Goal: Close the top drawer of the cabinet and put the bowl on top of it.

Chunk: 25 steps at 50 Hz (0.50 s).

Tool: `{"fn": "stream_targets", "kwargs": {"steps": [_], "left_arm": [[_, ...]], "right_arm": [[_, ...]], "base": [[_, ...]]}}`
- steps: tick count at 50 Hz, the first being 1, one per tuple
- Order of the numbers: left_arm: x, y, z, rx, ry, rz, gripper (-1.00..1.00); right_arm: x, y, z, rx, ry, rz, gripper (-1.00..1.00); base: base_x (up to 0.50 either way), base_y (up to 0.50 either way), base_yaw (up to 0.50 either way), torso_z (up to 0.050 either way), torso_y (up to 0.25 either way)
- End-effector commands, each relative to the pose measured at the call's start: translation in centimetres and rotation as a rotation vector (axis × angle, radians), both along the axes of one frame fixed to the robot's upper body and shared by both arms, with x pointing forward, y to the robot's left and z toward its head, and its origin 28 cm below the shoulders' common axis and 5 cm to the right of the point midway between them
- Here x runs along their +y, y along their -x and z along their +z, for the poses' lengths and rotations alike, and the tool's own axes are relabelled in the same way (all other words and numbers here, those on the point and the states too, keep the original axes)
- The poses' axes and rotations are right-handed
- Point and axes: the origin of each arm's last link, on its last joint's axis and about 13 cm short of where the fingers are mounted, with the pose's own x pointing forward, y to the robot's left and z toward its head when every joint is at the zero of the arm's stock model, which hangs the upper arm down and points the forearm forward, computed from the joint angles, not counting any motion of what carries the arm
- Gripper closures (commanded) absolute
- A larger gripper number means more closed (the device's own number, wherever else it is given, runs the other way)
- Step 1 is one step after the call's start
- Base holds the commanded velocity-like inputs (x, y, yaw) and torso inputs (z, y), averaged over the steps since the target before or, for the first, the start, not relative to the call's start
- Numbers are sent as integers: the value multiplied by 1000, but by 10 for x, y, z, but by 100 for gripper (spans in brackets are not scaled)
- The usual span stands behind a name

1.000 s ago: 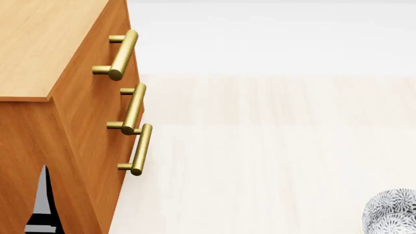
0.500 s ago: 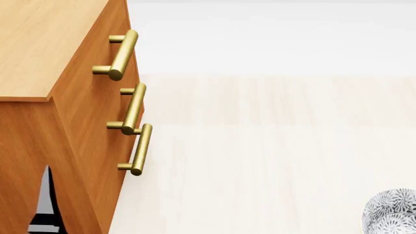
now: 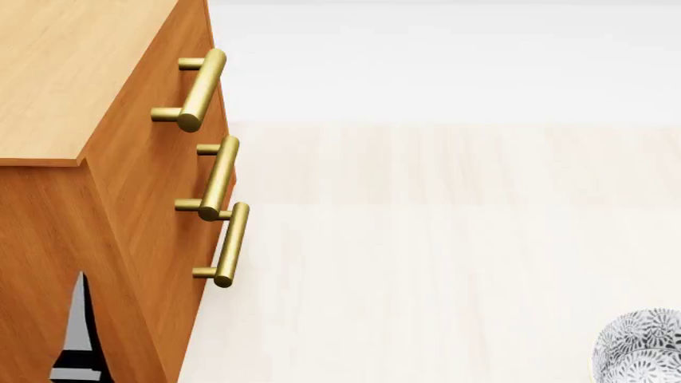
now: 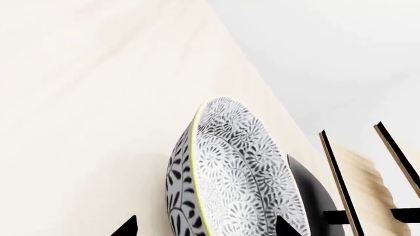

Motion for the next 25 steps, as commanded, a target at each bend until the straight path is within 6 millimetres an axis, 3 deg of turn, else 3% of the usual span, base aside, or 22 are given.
{"fn": "stream_targets", "kwargs": {"steps": [1,25], "left_arm": [[0,0,0,1,1,-1,-100],[0,0,-1,2,2,-2,-100]], "right_arm": [[0,-2,-4,3,-8,-3,-100],[0,-8,-8,3,-17,1,-100]], "base": [[0,0,0,0,0],[0,0,0,0,0]]}}
